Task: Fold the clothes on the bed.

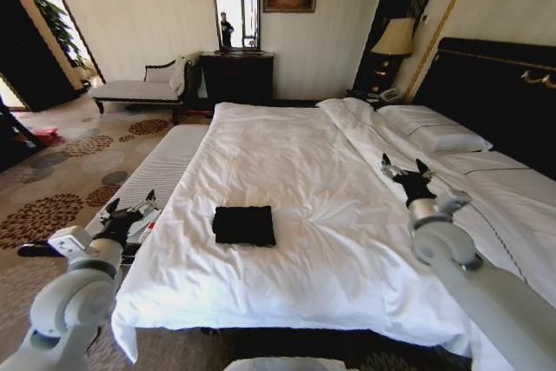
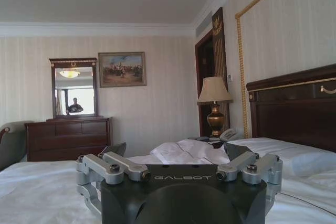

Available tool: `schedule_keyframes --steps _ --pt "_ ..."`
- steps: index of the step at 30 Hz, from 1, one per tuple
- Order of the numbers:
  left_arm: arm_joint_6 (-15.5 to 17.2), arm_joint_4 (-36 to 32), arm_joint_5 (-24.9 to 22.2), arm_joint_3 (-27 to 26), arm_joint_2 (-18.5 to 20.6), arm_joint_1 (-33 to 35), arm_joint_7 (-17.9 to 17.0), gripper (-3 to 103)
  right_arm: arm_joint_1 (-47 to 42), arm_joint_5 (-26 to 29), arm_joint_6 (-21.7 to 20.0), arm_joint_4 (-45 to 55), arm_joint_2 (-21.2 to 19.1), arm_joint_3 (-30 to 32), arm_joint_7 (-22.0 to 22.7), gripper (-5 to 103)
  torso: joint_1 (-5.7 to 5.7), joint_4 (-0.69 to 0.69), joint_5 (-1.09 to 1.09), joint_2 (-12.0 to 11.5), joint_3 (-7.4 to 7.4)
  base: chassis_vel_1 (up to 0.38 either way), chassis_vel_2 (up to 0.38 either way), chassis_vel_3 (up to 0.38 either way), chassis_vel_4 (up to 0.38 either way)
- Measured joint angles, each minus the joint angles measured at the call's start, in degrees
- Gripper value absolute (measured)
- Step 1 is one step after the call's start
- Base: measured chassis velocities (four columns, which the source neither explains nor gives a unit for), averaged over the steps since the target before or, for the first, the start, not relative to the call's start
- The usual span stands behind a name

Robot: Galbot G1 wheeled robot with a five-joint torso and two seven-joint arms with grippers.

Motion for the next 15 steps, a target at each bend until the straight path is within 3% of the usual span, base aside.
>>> schedule_keyframes --steps 8,15 --pt "-3.85 -3.08 11.92 8.81 -1.28 6.2 0.76 100 -10.98 -8.87 -1.51 7.52 6.63 2.87 -2.75 100 0.0 0.04 -0.02 0.01 0.01 0.0 0.0 0.0 0.0" --pt "-4.26 -3.49 14.19 12.16 -2.4 8.31 1.37 100 -13.42 -11.16 -0.85 8.73 8.07 4.01 -4.54 100 0.01 0.03 -0.01 0.0 0.02 0.0 0.0 0.0 0.0"
